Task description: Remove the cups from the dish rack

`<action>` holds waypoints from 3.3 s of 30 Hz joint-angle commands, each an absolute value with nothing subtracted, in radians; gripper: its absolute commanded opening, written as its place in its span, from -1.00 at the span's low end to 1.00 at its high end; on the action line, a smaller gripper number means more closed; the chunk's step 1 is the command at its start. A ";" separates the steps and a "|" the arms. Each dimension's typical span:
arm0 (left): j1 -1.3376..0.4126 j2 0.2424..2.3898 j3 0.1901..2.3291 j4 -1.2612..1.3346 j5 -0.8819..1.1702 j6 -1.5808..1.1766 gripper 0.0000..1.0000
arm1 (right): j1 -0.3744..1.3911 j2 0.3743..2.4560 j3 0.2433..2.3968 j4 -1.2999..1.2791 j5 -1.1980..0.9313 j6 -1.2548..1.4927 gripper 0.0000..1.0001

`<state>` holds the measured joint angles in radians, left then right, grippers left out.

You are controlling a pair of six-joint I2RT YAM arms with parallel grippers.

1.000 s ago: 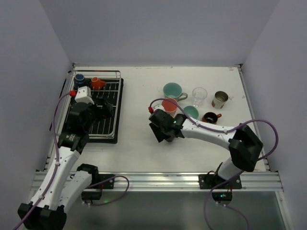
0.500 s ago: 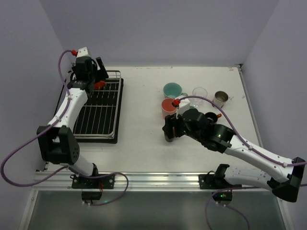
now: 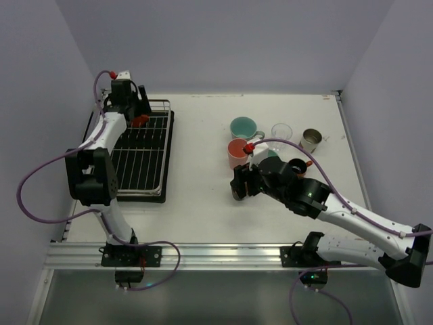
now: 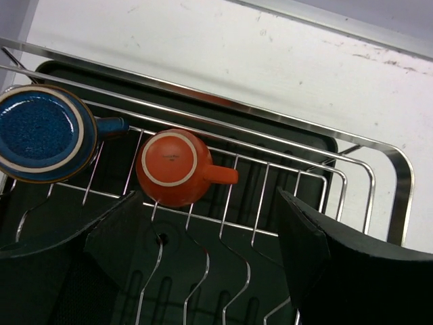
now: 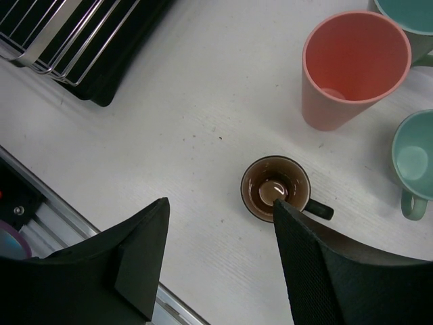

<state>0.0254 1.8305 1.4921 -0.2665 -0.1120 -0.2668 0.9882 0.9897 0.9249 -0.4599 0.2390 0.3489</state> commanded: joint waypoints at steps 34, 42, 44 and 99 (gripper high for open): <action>0.078 1.996 1.494 -0.054 -0.127 -0.239 -0.27 | 0.992 0.989 0.887 -0.379 0.176 0.351 0.26; 0.078 1.908 1.456 -0.037 -0.132 -0.252 -0.84 | 0.992 0.985 0.905 -0.362 0.158 0.351 0.26; 0.078 1.890 1.463 -0.049 -0.140 -0.265 -0.93 | 0.991 0.994 0.911 -0.351 0.153 0.353 0.26; -0.123 0.683 0.420 0.845 0.681 -0.993 -1.00 | 0.838 1.311 0.953 0.489 -0.241 1.206 0.54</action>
